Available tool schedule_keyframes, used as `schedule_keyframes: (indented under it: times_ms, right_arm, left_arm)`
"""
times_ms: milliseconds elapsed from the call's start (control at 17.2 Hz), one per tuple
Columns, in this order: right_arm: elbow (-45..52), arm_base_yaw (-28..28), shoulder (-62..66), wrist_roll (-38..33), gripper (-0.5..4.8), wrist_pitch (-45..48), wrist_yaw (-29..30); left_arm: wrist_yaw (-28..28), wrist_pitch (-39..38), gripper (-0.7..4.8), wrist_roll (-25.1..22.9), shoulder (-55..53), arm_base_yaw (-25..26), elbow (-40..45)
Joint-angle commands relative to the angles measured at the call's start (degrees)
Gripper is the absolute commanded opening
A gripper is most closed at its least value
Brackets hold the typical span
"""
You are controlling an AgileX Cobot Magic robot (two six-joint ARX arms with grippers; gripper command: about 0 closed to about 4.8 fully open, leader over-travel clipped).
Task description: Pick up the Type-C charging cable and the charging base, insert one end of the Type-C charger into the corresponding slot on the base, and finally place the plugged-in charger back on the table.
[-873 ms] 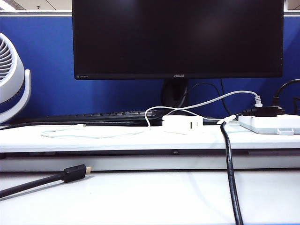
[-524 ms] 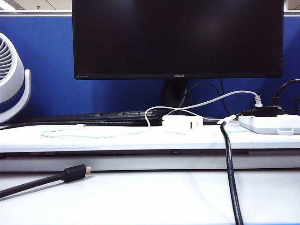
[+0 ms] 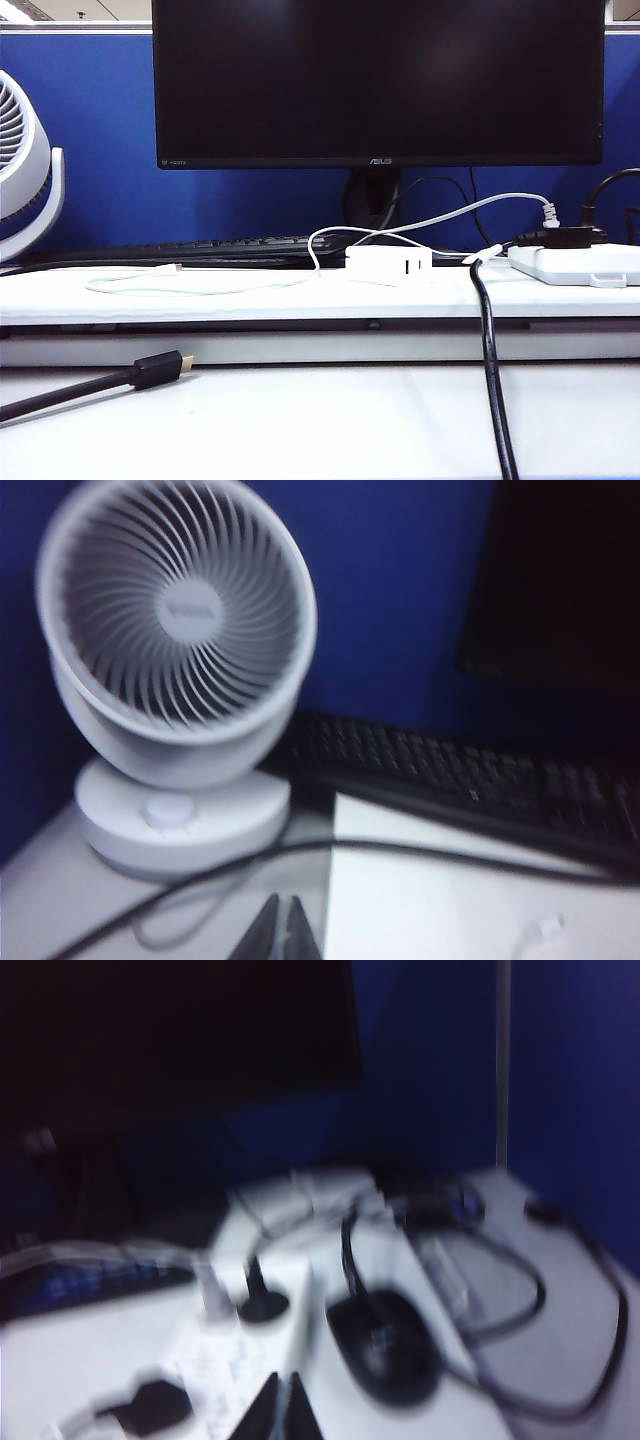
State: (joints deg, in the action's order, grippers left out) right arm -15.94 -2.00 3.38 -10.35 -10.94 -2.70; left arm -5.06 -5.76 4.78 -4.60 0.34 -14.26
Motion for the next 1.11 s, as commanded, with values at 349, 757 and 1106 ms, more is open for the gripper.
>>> schedule_keyframes:
  times_ms: [349, 757, 1106]
  right_arm:
    - [-29.49, 0.07, 30.62, 0.13, -0.06, 7.85, 0.55]
    - [-60.26, 5.77, 61.64, 4.0, -0.06, -2.97, 10.34]
    - [-63.28, 19.08, 69.72, 4.59, -0.06, -9.77, 12.68]
  left_arm:
    - [11.89, 4.26, -0.05, -4.61, -41.77, -0.07, -31.54]
    - [29.14, -27.28, -0.05, -20.02, -76.24, -3.78, -63.12]
    - [22.38, -30.51, 2.35, -28.37, -86.84, -14.88, -63.41]
